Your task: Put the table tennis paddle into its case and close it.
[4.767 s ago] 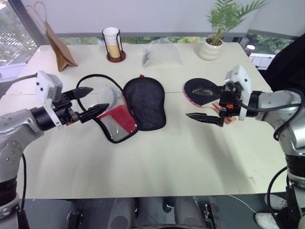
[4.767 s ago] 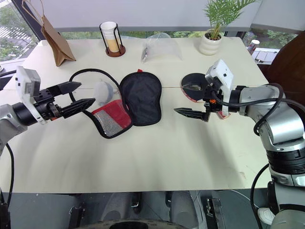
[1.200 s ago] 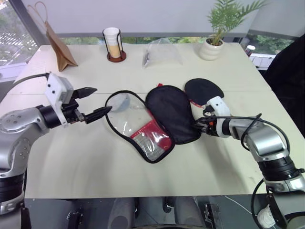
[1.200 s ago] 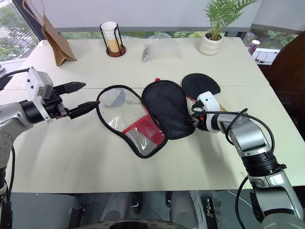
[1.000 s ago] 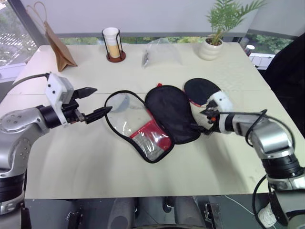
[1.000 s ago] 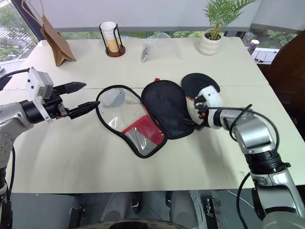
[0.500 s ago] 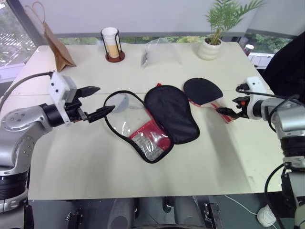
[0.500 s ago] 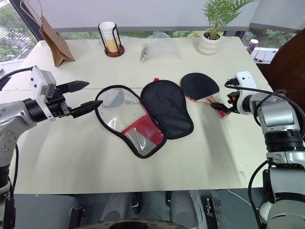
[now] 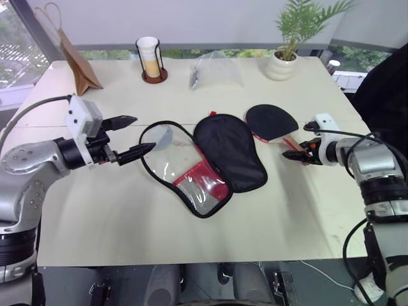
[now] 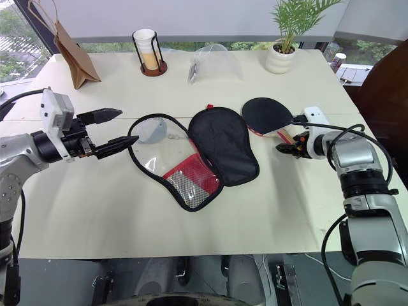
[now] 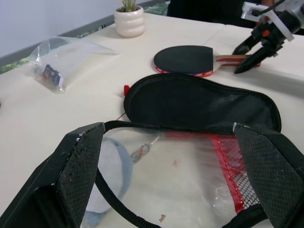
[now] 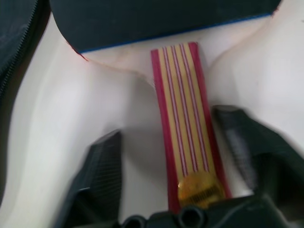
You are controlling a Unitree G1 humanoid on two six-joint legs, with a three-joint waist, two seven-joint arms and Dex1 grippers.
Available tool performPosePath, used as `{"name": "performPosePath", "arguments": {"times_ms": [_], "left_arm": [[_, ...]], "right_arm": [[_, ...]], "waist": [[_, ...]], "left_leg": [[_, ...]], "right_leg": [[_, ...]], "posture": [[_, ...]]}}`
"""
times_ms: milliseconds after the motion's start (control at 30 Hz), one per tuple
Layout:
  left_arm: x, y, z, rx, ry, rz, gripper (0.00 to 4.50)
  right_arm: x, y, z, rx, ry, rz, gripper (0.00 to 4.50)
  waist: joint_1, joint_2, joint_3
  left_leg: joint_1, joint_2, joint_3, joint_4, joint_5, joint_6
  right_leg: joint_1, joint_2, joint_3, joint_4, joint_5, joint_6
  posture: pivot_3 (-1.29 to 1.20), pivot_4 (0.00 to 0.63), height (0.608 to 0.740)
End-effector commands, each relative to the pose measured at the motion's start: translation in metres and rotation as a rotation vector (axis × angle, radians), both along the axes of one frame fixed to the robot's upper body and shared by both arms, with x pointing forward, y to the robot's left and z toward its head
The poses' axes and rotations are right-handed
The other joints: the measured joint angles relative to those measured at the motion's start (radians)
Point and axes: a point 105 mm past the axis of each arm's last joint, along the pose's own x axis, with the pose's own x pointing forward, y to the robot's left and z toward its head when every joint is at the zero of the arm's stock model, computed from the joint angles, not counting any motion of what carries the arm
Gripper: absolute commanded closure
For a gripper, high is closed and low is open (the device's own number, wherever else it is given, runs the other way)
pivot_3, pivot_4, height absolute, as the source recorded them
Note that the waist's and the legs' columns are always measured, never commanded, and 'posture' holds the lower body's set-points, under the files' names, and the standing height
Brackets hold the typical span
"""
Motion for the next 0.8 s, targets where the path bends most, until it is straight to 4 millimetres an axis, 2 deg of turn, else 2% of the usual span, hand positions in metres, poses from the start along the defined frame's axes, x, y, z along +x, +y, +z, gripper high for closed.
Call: {"name": "performPosePath", "arguments": {"times_ms": [33, 67, 233, 333, 433, 633, 733, 800], "left_arm": [[-0.003, -0.001, 0.012, 0.01, -0.049, -0.01, 0.0], [-0.003, -0.001, 0.012, 0.01, -0.049, -0.009, 0.0], [-0.002, -0.002, 0.011, 0.009, -0.047, -0.009, 0.0], [-0.002, -0.003, 0.01, 0.008, -0.043, -0.012, 0.0], [0.0, -0.006, 0.008, 0.004, -0.039, -0.02, 0.0], [0.007, -0.013, 0.006, -0.007, -0.037, -0.049, 0.0], [0.011, -0.016, 0.007, -0.011, -0.039, -0.063, 0.0], [0.014, -0.019, 0.008, -0.011, -0.043, -0.079, 0.0]], "right_arm": [[0.002, -0.003, 0.002, -0.019, -0.005, 0.0, 3.27], [0.002, -0.003, 0.002, -0.023, -0.004, 0.004, 3.59], [0.007, -0.003, 0.022, -0.029, -0.049, -0.039, 3.59], [0.01, -0.007, 0.045, -0.051, -0.105, -0.126, 3.59], [0.007, -0.002, 0.073, -0.043, -0.155, -0.186, 3.59], [-0.021, 0.035, 0.108, 0.006, -0.192, -0.156, 3.59], [-0.035, 0.056, 0.114, 0.032, -0.189, -0.128, 3.59], [-0.046, 0.078, 0.109, 0.041, -0.187, -0.079, 3.59]], "waist": [[0.0, 0.0, 0.0], [0.0, 0.0, 0.0], [0.0, 0.0, 0.0], [0.001, 0.0, 0.0], [0.002, 0.0, 0.0], [0.003, 0.0, 0.0], [0.002, 0.0, 0.0], [0.001, 0.0, 0.0]], "left_leg": [[0.0, 0.0, 0.0, 0.0, 0.0, 0.0], [0.0, 0.0, 0.0, 0.0, 0.0, 0.0], [0.0, 0.0, 0.0, 0.0, 0.0, 0.0], [0.0, 0.0, 0.0, 0.0, 0.0, 0.0], [0.0, 0.0, 0.001, 0.0, 0.0, 0.0], [-0.001, 0.001, 0.0, 0.0, 0.0, 0.0], [-0.001, 0.001, 0.0, 0.0, 0.0, 0.0], [0.0, 0.002, 0.0, 0.0, 0.0, 0.0]], "right_leg": [[0.0, 0.0, 0.0, 0.0, 0.0, 0.0], [0.0, 0.0, 0.0, 0.0, 0.0, 0.0], [0.0, 0.0, 0.0, 0.0, 0.0, 0.0], [0.0, 0.0, 0.0, 0.001, 0.0, 0.0], [-0.001, 0.0, 0.001, 0.001, 0.0, 0.0], [-0.002, 0.0, 0.001, 0.001, 0.0, 0.0], [-0.002, 0.0, 0.001, 0.002, 0.0, 0.0], [-0.002, 0.0, 0.001, 0.001, 0.0, 0.0]], "posture": [[0.0, 0.15, 0.735], [0.0, 0.15, 0.735], [0.0, 0.15, 0.735], [0.0, 0.15, 0.735], [0.0, 0.15, 0.735], [0.0, 0.15, 0.735], [0.0, 0.15, 0.735], [0.0, 0.15, 0.735]]}}
